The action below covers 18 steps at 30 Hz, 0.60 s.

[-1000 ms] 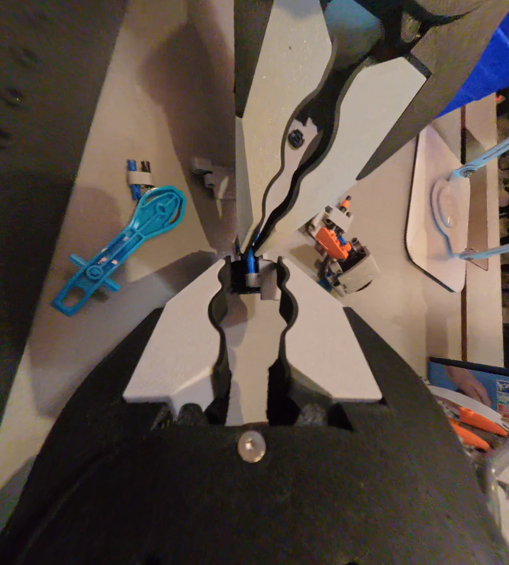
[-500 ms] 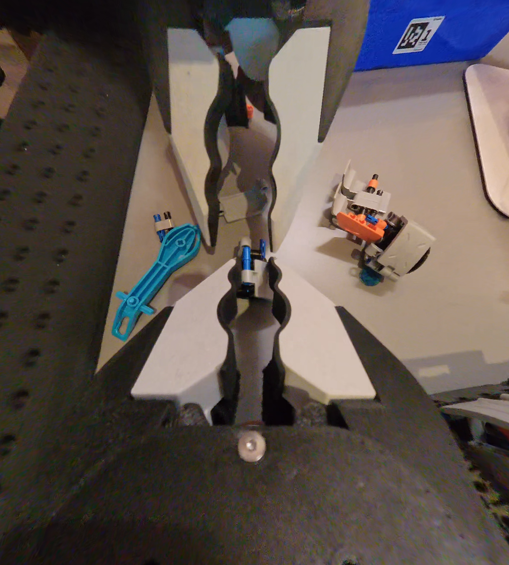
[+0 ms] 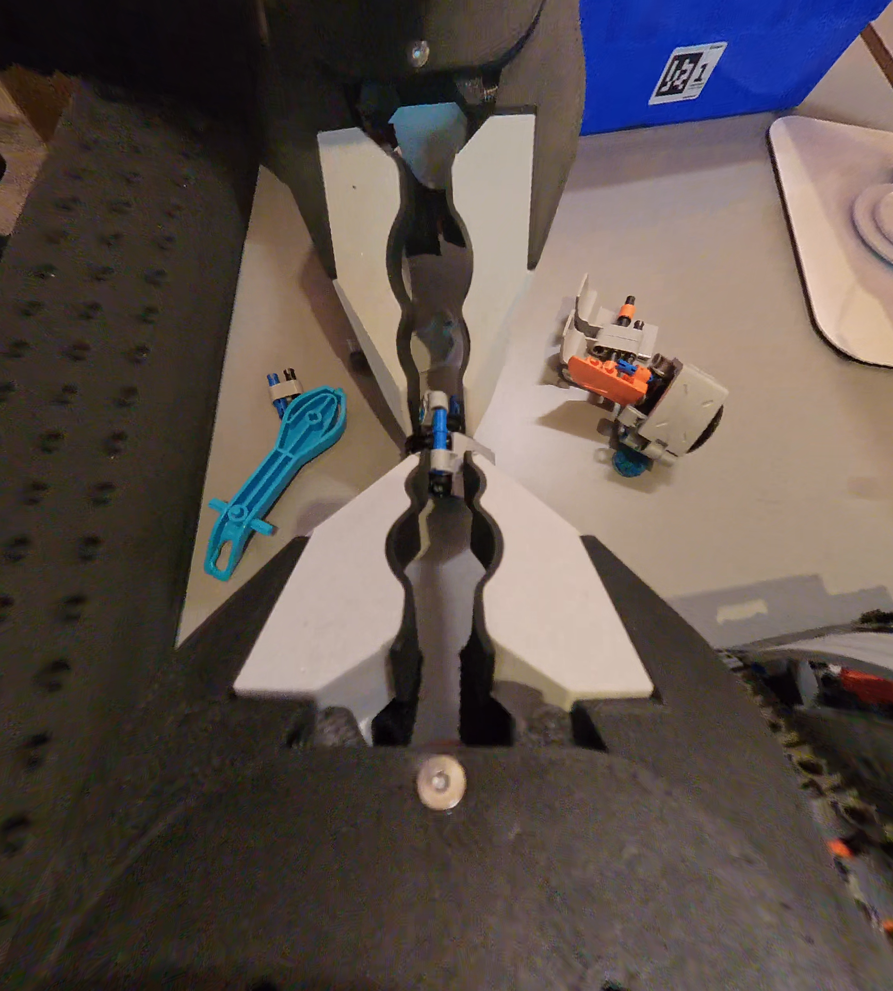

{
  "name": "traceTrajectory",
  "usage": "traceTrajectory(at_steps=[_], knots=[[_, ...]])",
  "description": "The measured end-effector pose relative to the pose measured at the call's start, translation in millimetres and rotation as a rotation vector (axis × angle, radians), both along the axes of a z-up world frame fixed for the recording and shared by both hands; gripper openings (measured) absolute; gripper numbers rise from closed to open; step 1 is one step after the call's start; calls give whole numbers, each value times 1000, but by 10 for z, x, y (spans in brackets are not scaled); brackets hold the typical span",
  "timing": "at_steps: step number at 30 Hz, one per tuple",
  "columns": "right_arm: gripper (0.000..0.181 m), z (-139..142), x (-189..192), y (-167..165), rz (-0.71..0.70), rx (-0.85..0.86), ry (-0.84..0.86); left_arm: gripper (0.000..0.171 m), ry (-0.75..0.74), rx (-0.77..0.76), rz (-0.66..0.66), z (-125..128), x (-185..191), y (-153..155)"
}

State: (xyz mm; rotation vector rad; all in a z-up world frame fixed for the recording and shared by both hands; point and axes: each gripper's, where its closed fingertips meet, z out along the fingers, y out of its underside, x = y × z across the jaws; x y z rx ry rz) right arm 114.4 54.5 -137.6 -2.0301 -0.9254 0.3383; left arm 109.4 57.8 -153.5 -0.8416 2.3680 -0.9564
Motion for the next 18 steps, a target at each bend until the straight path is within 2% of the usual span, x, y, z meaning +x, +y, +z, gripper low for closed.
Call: traceTrajectory(at_steps=[13,18], knots=[[6,-21,-12,20,9,122,-226,15,-2,19,-4,-30,2,-12],[4,-14,127,7,-26,113,-222,14,10,-5,-6,-28,-32,16]])
